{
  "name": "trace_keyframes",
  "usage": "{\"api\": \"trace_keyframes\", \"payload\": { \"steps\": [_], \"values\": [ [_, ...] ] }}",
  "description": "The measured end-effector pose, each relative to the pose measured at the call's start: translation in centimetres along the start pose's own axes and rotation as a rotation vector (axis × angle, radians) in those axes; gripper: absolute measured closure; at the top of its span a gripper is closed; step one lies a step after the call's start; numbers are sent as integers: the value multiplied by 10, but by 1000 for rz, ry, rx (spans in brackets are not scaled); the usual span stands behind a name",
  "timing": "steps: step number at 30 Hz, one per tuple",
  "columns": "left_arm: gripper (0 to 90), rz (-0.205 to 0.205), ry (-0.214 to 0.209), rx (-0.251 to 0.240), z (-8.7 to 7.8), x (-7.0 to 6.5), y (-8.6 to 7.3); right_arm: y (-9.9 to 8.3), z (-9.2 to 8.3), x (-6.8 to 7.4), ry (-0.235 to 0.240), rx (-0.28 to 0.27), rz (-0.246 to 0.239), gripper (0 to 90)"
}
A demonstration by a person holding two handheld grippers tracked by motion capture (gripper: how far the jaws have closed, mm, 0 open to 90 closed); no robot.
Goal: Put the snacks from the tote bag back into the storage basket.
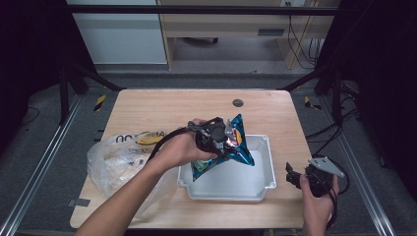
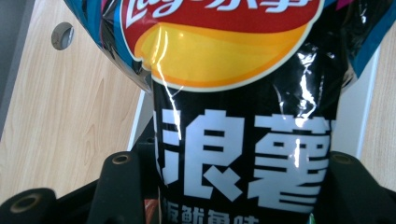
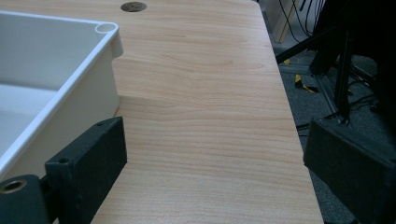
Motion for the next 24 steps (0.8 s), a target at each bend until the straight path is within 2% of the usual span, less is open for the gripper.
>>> {"api": "trace_keyframes", "payload": {
  "steps": [8, 24],
  "values": [
    [460, 0, -18, 16, 12, -5, 3, 0, 0, 0, 3, 0, -2, 66],
    [459, 6, -43, 10, 33, -8, 3, 0, 1, 1, 6, 5, -1, 65]
  ]
}}
Point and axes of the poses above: each handheld gripper's, and its own axes: z roughly forward along the jaws, y roughly out of its top, x roughly to its left, the point moved 1 cm from there along z, roughly forward along the jaws, and after that the axes turned 11 degrees about -y, right-handed, at the moved point
